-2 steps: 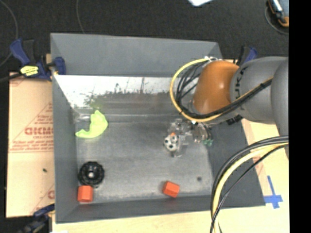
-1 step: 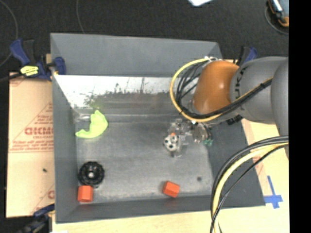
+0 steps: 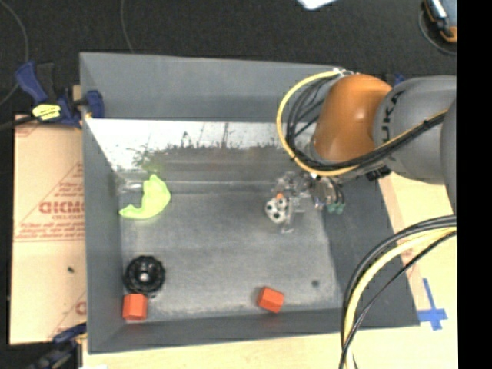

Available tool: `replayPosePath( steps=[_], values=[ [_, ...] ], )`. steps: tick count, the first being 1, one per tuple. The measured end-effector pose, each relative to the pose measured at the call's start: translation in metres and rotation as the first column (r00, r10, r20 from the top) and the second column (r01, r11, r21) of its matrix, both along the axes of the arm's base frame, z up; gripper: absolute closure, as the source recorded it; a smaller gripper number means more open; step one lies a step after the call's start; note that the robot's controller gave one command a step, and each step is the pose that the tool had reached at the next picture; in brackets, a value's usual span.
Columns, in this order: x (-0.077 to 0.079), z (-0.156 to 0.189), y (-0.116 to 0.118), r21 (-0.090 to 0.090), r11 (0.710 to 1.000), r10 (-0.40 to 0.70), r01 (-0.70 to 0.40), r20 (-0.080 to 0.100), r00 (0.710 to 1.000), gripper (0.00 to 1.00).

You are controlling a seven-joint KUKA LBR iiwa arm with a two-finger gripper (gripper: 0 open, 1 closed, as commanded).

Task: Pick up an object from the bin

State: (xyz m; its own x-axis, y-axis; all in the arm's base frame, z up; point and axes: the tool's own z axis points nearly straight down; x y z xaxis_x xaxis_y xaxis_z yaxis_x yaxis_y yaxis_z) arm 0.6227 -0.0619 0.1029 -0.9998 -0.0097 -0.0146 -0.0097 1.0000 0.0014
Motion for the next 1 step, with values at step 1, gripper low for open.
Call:
replayPosePath(
  steps=[1],
  values=[
    [-0.0047,0.0656,0.0070,0.001,1.000,-0.019,0.019,0.003,1.000,1.00]
  ],
)
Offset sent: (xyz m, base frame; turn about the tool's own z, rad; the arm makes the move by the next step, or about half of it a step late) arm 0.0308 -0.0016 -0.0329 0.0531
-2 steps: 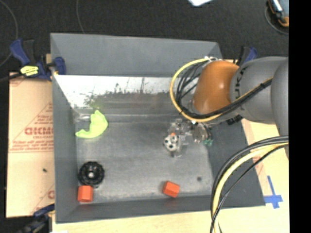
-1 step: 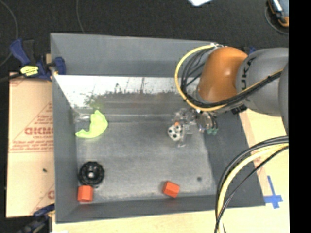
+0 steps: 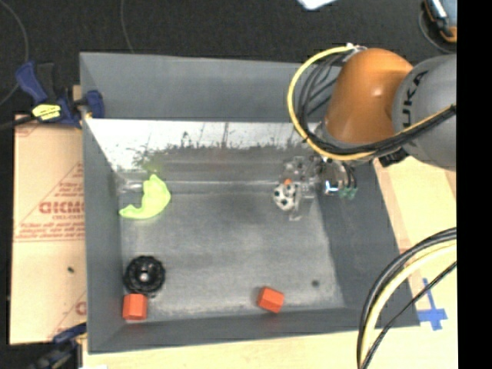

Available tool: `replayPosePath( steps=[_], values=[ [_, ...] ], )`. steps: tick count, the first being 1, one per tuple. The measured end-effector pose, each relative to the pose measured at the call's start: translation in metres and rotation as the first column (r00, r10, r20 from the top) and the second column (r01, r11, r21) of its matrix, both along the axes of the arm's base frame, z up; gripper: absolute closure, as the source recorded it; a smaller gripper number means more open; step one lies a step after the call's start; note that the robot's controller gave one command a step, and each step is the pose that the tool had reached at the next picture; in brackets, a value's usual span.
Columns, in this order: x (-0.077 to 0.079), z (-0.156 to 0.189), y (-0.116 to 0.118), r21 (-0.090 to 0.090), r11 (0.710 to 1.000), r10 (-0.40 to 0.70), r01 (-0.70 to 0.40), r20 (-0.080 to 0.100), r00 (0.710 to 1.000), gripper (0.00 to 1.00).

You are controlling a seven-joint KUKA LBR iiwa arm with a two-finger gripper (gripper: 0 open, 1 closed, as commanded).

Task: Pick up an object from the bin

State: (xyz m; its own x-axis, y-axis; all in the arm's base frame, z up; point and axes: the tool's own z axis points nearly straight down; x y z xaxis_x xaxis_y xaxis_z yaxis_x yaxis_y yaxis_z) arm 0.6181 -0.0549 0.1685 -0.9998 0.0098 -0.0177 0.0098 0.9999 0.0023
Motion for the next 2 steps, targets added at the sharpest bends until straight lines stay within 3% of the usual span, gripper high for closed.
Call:
replayPosePath(
  steps=[1,2],
  values=[
    [0.038,-0.097,-0.009,0.000,1.000,-0.029,0.029,0.007,1.000,1.00],
    [-0.022,0.094,0.002,0.001,0.999,-0.034,0.034,0.004,0.999,1.00]
  ],
)
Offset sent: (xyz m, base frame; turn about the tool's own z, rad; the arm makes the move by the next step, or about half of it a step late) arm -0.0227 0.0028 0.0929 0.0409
